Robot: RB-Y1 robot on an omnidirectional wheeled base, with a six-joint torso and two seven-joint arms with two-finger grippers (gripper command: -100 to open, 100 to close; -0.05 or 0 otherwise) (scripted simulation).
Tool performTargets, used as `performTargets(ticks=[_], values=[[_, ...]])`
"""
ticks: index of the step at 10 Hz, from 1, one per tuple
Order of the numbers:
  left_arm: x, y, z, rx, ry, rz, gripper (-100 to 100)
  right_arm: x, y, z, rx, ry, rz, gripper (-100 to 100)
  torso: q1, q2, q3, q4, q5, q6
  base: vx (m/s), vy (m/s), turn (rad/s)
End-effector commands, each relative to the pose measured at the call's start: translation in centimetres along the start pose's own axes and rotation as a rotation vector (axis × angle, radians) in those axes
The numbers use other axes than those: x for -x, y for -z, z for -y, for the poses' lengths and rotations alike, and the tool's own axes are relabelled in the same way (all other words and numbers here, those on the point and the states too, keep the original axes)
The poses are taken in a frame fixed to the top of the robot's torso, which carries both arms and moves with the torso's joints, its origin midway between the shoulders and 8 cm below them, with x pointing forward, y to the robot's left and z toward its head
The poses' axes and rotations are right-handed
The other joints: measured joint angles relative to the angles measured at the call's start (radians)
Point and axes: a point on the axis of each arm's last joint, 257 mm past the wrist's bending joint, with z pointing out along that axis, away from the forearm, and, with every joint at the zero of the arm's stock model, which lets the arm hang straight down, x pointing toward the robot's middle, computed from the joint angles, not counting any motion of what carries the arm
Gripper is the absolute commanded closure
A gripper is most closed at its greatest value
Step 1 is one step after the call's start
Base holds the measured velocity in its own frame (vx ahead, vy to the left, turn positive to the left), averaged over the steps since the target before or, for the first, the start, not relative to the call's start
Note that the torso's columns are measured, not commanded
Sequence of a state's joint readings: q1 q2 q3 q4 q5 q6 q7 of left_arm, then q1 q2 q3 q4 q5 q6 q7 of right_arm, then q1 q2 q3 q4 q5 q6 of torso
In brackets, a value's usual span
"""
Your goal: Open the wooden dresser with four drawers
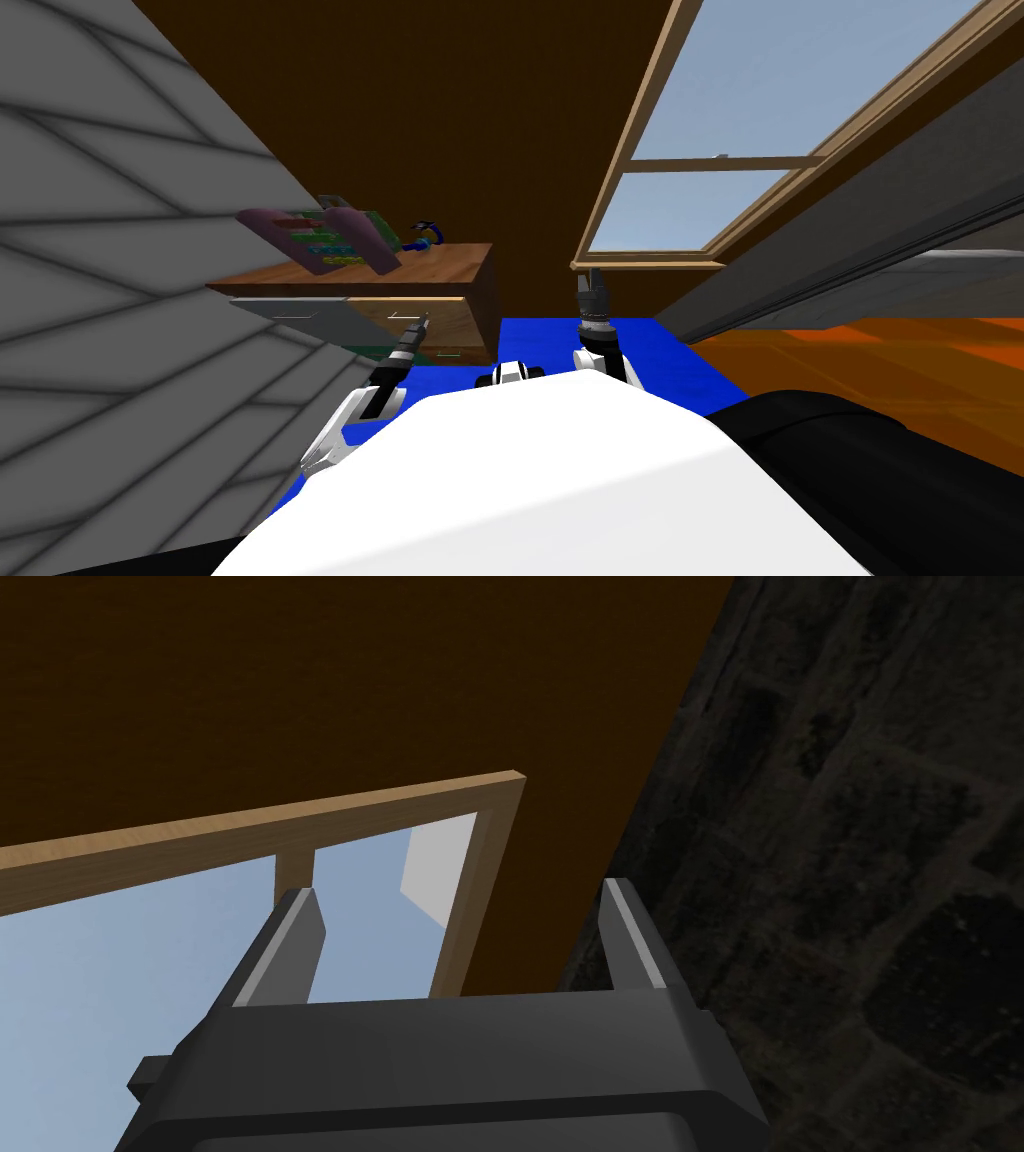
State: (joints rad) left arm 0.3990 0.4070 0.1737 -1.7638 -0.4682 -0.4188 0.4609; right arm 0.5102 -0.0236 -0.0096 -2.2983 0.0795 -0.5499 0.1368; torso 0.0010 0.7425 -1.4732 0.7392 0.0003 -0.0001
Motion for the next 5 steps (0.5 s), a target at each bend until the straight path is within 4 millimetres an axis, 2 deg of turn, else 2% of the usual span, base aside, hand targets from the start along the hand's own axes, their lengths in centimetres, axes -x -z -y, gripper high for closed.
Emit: performTargets(ticks=[1, 3, 5], values=[[-0.2, 0.5, 0.5, -0.006, 0.001, -0.011, 100, 0.0, 0.0, 0.0, 0.000, 0.000, 0.000, 0, 0.000, 0.005, 0.002, 0.001, -0.001, -0.002, -0.185, 0.017, 0.050], [-0.4, 1.0, 0.9, -0.012, 0.002, -0.023, 100, 0.0, 0.0, 0.0, 0.000, 0.000, 0.000, 0, -0.001, 0.006, 0.003, 0.003, -0.001, -0.002, -0.213, 0.019, 0.065], [-0.8, 1.6, 0.6, -0.002, 0.007, -0.035, 100, 0.0, 0.0, 0.0, 0.000, 0.000, 0.000, 0, -0.003, -0.007, -0.005, 0.002, -0.004, 0.000, -0.107, 0.009, 0.040]])
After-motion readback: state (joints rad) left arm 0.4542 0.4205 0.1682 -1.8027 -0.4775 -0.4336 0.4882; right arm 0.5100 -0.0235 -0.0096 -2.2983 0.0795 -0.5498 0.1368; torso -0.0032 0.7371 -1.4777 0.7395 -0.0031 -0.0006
